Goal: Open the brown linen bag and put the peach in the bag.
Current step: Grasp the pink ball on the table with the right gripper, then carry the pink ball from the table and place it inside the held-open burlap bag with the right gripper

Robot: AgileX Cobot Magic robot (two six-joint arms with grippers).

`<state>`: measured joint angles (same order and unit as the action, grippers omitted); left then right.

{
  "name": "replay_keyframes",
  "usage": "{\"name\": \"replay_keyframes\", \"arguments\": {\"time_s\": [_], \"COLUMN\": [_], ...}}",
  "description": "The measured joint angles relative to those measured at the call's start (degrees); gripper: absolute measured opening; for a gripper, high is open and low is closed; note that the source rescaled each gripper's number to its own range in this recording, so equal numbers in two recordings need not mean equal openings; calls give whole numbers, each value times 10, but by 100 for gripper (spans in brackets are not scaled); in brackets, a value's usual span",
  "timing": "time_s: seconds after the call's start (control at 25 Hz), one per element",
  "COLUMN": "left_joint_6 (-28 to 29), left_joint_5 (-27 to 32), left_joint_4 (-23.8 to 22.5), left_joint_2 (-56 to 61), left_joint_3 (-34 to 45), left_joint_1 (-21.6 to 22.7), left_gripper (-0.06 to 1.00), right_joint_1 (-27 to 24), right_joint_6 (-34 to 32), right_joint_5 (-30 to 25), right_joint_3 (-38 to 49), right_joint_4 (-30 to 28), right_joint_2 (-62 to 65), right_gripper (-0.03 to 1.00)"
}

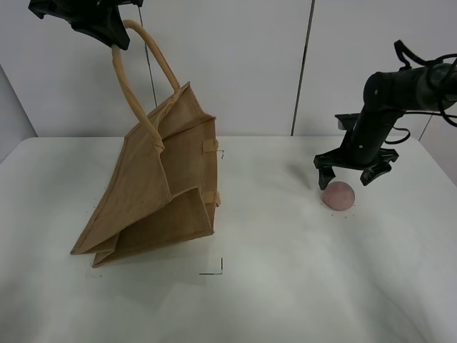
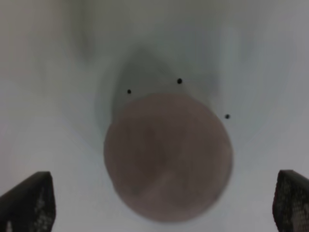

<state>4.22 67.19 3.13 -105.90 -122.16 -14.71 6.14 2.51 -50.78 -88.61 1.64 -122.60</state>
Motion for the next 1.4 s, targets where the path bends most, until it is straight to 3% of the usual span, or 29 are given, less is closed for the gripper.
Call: {"name": "replay_keyframes", "arguments": {"time_s": [0.24,0.32,0.44,0.68,0.72,1.0,1.28,1.4], "left_joint_6": [0,0,0,0,0,0,0,0], "left_joint_5": [0,0,0,0,0,0,0,0], "left_joint_4": [0,0,0,0,0,0,0,0], "left_joint_2": [0,0,0,0,0,0,0,1], "left_joint_3": [0,0,0,0,0,0,0,0], "left_joint_1": [0,0,0,0,0,0,0,0], "left_gripper": [0,0,0,0,0,0,0,0], "right_joint_1": [0,0,0,0,0,0,3,26], "right_joint_6": [-2,-2,-4,-9,-10,22,101,121], "right_joint_5": [16,27,41,43,43,30,-25,-25], "right_joint_3": [-1,-1,-2,-5,-5,-44,-128,-147], "right_joint_4": [0,0,-1,-1,-1,38,207,265], "right_joint_2": [-54,-58,-58,-52,-51,21,108,109], "right_gripper": [99,91,66,4,1,0,0,0]}}
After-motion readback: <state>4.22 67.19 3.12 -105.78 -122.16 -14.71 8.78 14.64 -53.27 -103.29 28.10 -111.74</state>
